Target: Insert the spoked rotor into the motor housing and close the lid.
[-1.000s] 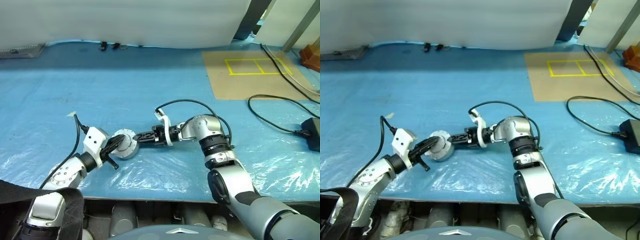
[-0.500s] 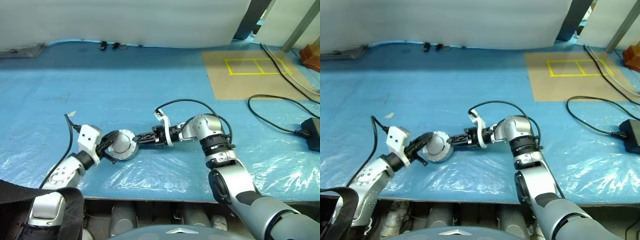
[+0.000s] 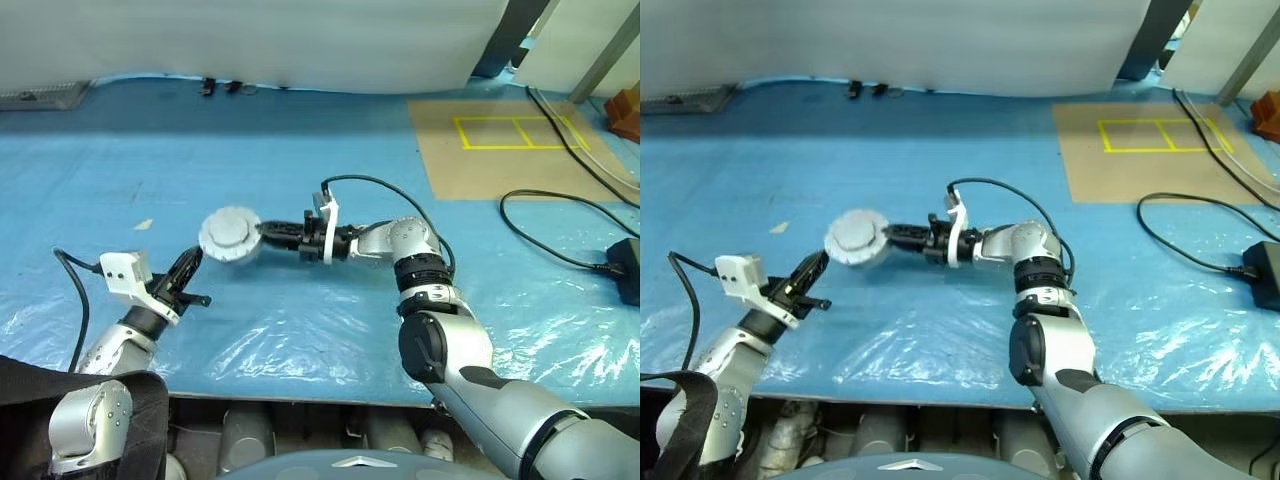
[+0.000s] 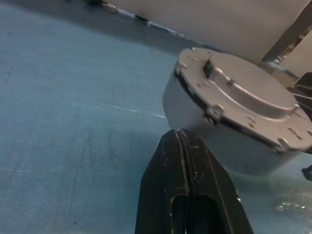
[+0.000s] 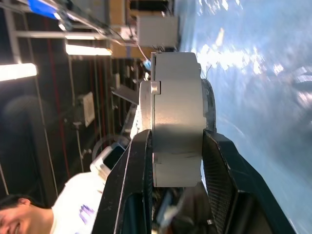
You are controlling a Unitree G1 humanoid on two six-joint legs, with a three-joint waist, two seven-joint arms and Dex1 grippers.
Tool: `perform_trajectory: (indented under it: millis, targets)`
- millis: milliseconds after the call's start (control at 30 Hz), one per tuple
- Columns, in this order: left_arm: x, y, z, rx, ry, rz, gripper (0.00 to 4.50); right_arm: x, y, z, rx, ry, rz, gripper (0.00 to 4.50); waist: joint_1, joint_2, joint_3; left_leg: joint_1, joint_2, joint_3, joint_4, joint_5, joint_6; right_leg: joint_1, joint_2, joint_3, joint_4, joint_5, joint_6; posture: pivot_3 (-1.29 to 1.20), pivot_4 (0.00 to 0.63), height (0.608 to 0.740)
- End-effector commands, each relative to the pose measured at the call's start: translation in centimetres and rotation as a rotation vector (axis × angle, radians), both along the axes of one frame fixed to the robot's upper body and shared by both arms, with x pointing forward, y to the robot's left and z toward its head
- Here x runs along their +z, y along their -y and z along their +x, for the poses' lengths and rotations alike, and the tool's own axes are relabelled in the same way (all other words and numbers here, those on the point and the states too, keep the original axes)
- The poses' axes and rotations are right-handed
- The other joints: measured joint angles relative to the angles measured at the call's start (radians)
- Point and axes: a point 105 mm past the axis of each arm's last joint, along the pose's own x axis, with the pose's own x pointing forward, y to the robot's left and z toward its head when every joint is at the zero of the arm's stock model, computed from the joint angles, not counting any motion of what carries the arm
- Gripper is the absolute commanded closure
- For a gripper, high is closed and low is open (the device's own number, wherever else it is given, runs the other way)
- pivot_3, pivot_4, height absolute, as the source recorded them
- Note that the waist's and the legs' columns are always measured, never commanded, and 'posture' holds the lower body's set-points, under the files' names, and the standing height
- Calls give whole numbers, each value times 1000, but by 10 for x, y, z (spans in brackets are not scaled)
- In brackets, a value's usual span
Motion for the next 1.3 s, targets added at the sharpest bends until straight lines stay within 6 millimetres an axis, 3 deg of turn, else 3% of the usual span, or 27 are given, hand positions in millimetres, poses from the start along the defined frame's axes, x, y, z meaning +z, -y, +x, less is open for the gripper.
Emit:
perform_trajectory:
  millis: [33,233,433,700,1300]
  targets:
    - [27,-2,1,27,101,-92,4121,37,-9,5,-14,38,167,3407,0,0,0,0,0,0,0,0,0,0,0,0,0,0,0,0,150,740]
    - [37,2,3,46,140,-306,2223,46,-13,9,-40,57,203,3407,3,0,0,-2,0,0,1,0,0,-1,0,0,0,0,0,0,150,740]
    - [26,11,2,0,40,-497,48,51,-13,12,-54,71,218,3407,0,0,0,-3,0,0,1,0,0,-2,2,0,0,0,0,0,150,740]
    - [31,23,8,-55,14,-605,16,57,-17,2,12,95,252,3407,4,-2,1,-3,0,0,1,0,0,-2,2,-1,0,0,0,0,150,740]
    - [40,35,21,-108,28,-778,16,45,-28,-14,93,89,209,3407,6,-3,1,-4,0,-1,2,0,0,-2,2,-1,1,0,1,0,150,740]
